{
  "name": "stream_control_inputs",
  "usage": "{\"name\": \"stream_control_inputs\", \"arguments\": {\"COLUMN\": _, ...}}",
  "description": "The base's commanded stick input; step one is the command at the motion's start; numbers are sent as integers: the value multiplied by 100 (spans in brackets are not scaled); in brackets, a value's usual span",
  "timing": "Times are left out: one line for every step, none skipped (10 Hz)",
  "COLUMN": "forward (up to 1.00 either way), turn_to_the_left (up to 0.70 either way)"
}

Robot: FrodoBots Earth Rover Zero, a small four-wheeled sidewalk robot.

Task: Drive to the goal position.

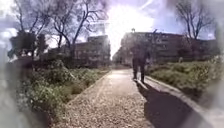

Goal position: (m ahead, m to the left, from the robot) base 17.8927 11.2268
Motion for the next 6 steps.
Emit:
{"name": "stream_control_inputs", "arguments": {"forward": 70, "turn_to_the_left": 0}}
{"name": "stream_control_inputs", "arguments": {"forward": 70, "turn_to_the_left": 0}}
{"name": "stream_control_inputs", "arguments": {"forward": 70, "turn_to_the_left": 0}}
{"name": "stream_control_inputs", "arguments": {"forward": 70, "turn_to_the_left": 0}}
{"name": "stream_control_inputs", "arguments": {"forward": 70, "turn_to_the_left": 0}}
{"name": "stream_control_inputs", "arguments": {"forward": 70, "turn_to_the_left": 0}}
